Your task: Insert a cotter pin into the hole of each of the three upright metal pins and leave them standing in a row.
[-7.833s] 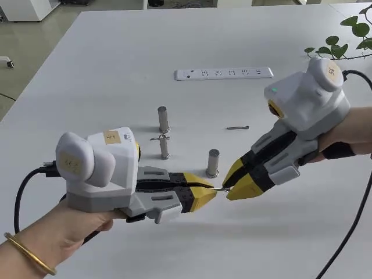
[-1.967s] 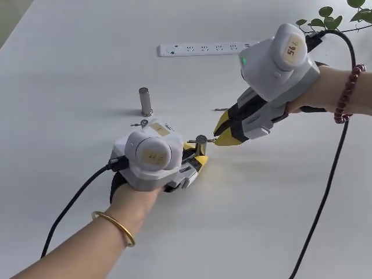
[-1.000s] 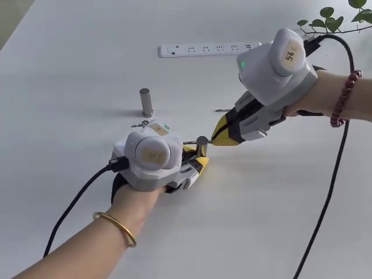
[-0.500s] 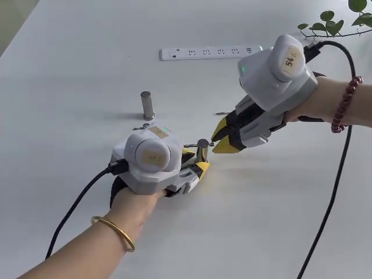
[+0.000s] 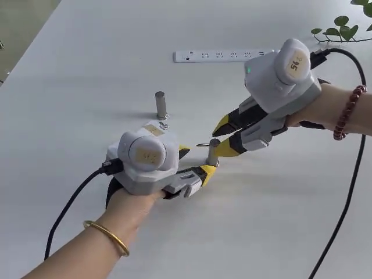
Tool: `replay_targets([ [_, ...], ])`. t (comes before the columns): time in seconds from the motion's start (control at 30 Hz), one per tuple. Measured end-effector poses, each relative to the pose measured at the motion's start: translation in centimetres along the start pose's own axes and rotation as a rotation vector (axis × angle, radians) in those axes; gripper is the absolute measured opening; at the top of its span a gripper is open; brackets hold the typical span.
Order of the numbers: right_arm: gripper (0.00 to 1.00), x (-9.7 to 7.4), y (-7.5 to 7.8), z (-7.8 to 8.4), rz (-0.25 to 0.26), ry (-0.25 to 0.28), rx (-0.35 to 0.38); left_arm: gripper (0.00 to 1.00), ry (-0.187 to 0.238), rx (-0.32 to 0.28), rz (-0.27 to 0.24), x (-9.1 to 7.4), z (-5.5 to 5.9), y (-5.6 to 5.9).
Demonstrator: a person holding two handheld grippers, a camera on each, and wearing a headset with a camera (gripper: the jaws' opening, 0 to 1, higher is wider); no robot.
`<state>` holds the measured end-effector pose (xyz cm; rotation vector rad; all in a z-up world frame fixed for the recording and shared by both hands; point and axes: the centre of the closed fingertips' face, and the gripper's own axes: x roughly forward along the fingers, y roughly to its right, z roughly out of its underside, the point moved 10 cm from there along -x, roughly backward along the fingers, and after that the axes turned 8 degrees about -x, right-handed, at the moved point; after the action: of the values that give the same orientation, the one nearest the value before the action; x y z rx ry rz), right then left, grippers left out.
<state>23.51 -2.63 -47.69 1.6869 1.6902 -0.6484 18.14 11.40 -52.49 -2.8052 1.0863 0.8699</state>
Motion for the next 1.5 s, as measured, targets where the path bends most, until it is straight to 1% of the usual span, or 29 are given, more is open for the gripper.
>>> replay_targets([
  [0.17, 0.17, 0.6, 0.1, -0.1, -0.001, -0.010, -0.001, 0.38, 0.008, -0.004, -0.003, -0.9, -0.2, -0.2],
  [0.33, 0.15, 0.8, 0.2, 0.1, 0.000, -0.022, -0.005, 0.39, 0.020, 0.002, -0.009, -2.0, -0.4, -0.4],
  [0.47, 0.10, 0.9, 0.3, 0.1, -0.003, -0.020, -0.001, 0.41, 0.024, -0.012, -0.013, -2.4, -0.3, -0.7],
  [0.67, 0.09, 1.0, 0.4, 0.2, -0.003, -0.023, 0.000, 0.44, 0.019, -0.019, -0.018, -3.0, 0.2, -0.9],
  [0.83, 0.09, 1.0, 0.4, 0.2, -0.006, -0.023, 0.000, 0.45, 0.025, -0.020, -0.022, -3.7, 0.0, -1.0],
  [0.93, 0.08, 1.0, 0.4, 0.3, -0.005, -0.023, 0.002, 0.46, 0.038, -0.005, -0.035, -4.1, 0.0, -1.1],
  [1.03, 0.08, 1.0, 0.7, 0.4, -0.005, -0.022, 0.006, 0.48, 0.032, 0.009, -0.050, -4.5, 0.0, -1.3],
  [1.2, 0.08, 1.0, 0.7, 0.3, -0.011, -0.030, 0.002, 0.50, 0.050, -0.014, -0.062, -5.3, 0.0, -1.7],
  [1.33, 0.08, 1.1, 0.8, 0.2, -0.021, -0.037, -0.008, 0.53, 0.056, -0.018, -0.072, -5.8, 0.1, -1.8],
  [1.4, 0.08, 1.1, 0.9, 0.1, -0.021, -0.038, -0.009, 0.53, 0.061, -0.011, -0.083, -6.0, 0.1, -1.9],
  [1.5, 0.08, 1.2, 1.2, 0.0, -0.020, -0.036, -0.010, 0.54, 0.062, -0.010, -0.095, -6.0, 0.3, -2.2],
])
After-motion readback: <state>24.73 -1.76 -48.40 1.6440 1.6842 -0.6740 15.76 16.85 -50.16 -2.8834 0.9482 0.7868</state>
